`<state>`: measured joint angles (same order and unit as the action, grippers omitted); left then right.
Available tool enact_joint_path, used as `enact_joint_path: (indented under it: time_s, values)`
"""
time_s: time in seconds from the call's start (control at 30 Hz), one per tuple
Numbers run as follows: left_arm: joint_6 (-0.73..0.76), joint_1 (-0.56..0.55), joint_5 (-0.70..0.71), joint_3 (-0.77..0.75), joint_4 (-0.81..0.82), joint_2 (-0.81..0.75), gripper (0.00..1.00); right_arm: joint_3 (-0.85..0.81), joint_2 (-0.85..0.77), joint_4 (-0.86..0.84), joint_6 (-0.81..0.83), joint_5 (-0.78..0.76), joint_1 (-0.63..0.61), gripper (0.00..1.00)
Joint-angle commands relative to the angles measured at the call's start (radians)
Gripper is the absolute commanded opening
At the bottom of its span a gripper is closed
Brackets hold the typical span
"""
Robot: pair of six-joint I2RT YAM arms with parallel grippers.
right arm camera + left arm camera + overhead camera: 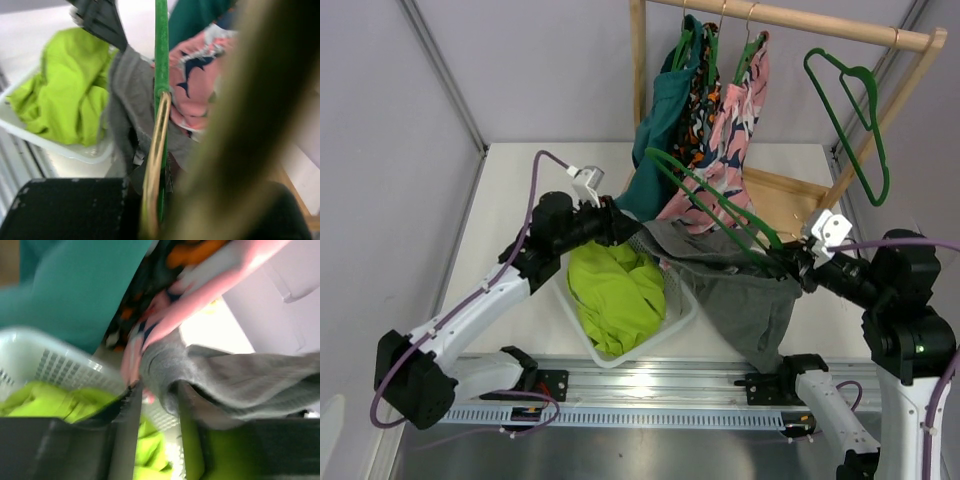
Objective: Remove the shorts from the hanger
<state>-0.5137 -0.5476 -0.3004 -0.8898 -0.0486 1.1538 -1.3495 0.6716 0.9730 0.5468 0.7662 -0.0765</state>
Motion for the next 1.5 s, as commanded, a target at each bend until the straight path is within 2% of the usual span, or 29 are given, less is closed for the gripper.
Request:
enact_joint_path:
  time_s: [0.0, 0.07, 0.17, 0.27, 0.4, 0.53, 0.67, 0.83, 1.03, 1.13, 1.23, 1.27, 1.33, 1.37, 1.4, 1.43, 1.47]
  values:
    - [0.036, 0.002, -0.039, -0.009, 0.177, -0.106, 0.43, -0.016, 0.046, -0.089, 0.044, -0.117, 0.003, 0.00]
    - [0.078, 0.000, -0.034, -0.024, 0.158, -0.152, 0.60, -0.028, 0.078, -0.083, 0.099, -0.139, 0.003, 0.00]
    - [0.168, 0.000, 0.006, -0.044, 0.084, -0.203, 0.74, -0.054, 0.131, -0.042, 0.209, -0.133, 0.003, 0.00]
    - [0.291, 0.000, 0.050, -0.067, 0.001, -0.269, 0.79, -0.072, 0.173, 0.039, 0.332, -0.076, 0.003, 0.00]
    - [0.461, -0.014, 0.032, -0.081, -0.094, -0.356, 0.83, -0.128, 0.244, 0.211, 0.646, 0.033, -0.005, 0.00]
    - [0.613, -0.046, -0.032, -0.090, -0.134, -0.398, 0.86, -0.161, 0.339, 0.302, 0.743, -0.025, -0.040, 0.00]
    - [0.757, -0.110, -0.065, -0.159, -0.230, -0.356, 0.86, -0.166, 0.385, 0.361, 0.855, -0.057, -0.084, 0.00]
    - [0.856, -0.260, -0.039, -0.266, -0.316, -0.250, 0.86, -0.172, 0.413, 0.345, 0.858, -0.111, -0.190, 0.00]
    - [0.928, -0.370, -0.061, -0.333, -0.401, -0.095, 0.81, -0.195, 0.422, 0.334, 0.843, -0.105, -0.213, 0.00]
    - [0.965, -0.396, -0.104, -0.322, -0.399, -0.062, 0.76, -0.192, 0.421, 0.340, 0.843, -0.114, -0.218, 0.00]
    - [0.974, -0.408, -0.073, -0.319, -0.398, -0.025, 0.60, -0.185, 0.410, 0.352, 0.848, -0.093, -0.220, 0.00]
    - [0.989, -0.414, -0.015, -0.322, -0.401, -0.014, 0.52, -0.185, 0.407, 0.357, 0.852, -0.082, -0.220, 0.00]
    - [1.012, -0.422, 0.029, -0.333, -0.422, 0.012, 0.43, -0.180, 0.398, 0.363, 0.855, -0.064, -0.220, 0.00]
    - [1.036, -0.423, 0.073, -0.333, -0.419, 0.017, 0.23, -0.175, 0.395, 0.366, 0.858, -0.055, -0.220, 0.00]
    - [1.046, -0.426, 0.101, -0.327, -0.418, 0.021, 0.08, -0.172, 0.388, 0.366, 0.858, -0.053, -0.221, 0.00]
    - [1.052, -0.430, 0.128, -0.324, -0.418, 0.024, 0.00, -0.166, 0.385, 0.365, 0.852, -0.053, -0.220, 0.00]
    - [1.054, -0.428, 0.145, -0.325, -0.419, 0.030, 0.00, -0.162, 0.382, 0.360, 0.843, -0.056, -0.220, 0.00]
